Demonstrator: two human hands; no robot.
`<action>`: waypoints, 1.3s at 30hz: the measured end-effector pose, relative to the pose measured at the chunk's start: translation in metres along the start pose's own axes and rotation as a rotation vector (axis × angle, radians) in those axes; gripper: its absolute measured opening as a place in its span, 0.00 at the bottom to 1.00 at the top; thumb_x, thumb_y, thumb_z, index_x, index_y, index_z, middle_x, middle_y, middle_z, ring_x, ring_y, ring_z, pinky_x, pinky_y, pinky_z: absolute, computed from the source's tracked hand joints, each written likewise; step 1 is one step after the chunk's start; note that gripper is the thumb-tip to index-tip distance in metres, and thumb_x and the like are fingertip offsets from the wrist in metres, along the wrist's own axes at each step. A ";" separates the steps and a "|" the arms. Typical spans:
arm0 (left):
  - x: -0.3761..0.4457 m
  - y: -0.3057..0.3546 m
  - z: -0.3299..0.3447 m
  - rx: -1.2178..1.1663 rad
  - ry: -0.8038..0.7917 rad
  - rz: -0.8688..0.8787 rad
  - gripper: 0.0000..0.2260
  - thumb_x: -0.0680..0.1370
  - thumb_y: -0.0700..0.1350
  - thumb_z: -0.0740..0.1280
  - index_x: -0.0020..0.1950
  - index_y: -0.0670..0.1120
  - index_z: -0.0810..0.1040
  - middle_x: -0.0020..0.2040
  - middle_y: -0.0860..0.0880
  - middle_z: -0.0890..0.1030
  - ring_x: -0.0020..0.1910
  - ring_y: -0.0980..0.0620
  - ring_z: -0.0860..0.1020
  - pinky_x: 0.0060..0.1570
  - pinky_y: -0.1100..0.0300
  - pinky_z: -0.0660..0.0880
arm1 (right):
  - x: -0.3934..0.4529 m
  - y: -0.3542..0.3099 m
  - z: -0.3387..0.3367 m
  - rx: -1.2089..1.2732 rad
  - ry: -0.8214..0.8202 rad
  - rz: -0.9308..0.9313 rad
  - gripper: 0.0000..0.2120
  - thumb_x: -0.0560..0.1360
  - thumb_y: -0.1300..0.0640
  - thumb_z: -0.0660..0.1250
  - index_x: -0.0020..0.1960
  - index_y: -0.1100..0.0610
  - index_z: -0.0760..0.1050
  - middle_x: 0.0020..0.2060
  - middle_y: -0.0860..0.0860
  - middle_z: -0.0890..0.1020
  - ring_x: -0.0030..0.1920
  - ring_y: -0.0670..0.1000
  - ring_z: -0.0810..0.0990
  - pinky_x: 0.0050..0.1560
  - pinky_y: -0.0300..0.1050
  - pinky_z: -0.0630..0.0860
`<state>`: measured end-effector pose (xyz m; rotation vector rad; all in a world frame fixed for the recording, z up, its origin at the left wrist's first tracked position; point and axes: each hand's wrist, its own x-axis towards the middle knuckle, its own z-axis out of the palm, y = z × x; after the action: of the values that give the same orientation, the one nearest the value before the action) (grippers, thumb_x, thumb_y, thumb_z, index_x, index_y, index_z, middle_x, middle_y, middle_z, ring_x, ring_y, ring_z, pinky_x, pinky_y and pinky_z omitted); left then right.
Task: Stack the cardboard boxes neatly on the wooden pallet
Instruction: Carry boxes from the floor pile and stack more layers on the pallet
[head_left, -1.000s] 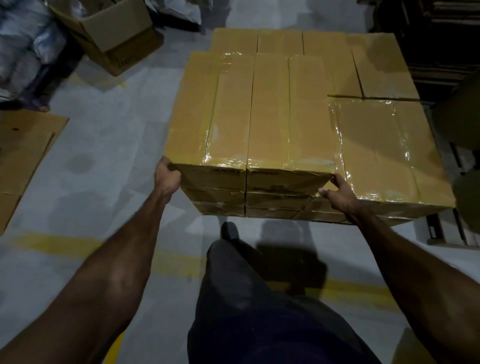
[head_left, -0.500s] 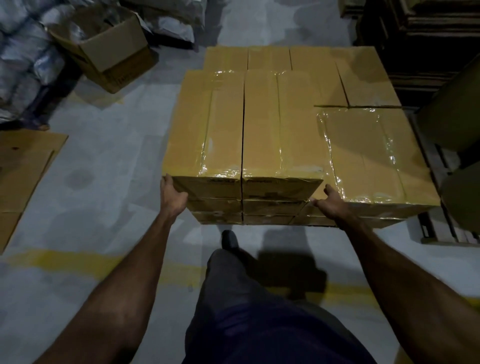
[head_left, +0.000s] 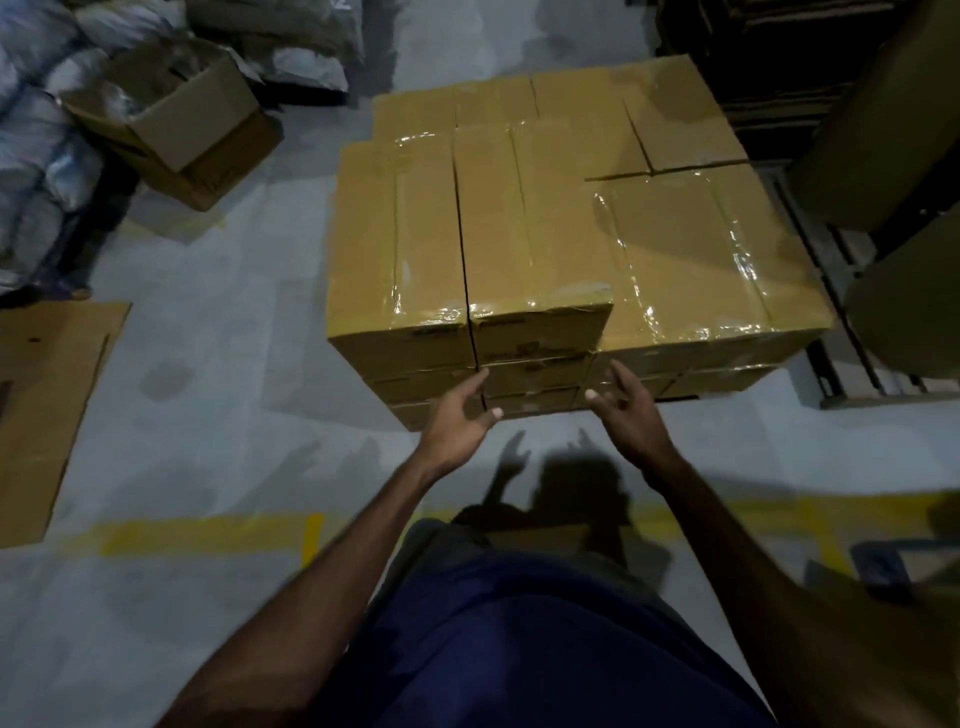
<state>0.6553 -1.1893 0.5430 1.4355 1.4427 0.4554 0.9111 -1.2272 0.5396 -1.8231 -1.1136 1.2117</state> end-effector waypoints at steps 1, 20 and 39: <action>-0.005 -0.001 0.005 0.027 -0.042 0.029 0.30 0.83 0.44 0.71 0.83 0.54 0.64 0.82 0.51 0.66 0.81 0.49 0.63 0.76 0.50 0.62 | -0.014 0.004 0.002 0.015 0.029 0.012 0.34 0.83 0.53 0.69 0.84 0.52 0.58 0.81 0.54 0.65 0.76 0.56 0.71 0.71 0.55 0.73; -0.119 -0.027 0.060 0.192 -0.694 0.528 0.27 0.80 0.51 0.74 0.78 0.48 0.74 0.76 0.49 0.75 0.71 0.47 0.76 0.65 0.41 0.78 | -0.303 0.056 0.106 0.285 0.770 0.346 0.28 0.84 0.53 0.68 0.81 0.53 0.66 0.77 0.50 0.72 0.73 0.52 0.74 0.74 0.53 0.72; -0.319 0.012 0.262 0.341 -0.968 0.719 0.27 0.81 0.52 0.73 0.79 0.50 0.73 0.76 0.51 0.75 0.68 0.50 0.77 0.65 0.52 0.75 | -0.536 0.172 0.013 0.397 1.152 0.442 0.27 0.84 0.51 0.67 0.81 0.50 0.65 0.75 0.49 0.74 0.69 0.46 0.73 0.62 0.45 0.70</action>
<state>0.8095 -1.5718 0.5629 2.0339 0.2055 -0.1020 0.8392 -1.7841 0.5806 -1.9868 0.1668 0.3424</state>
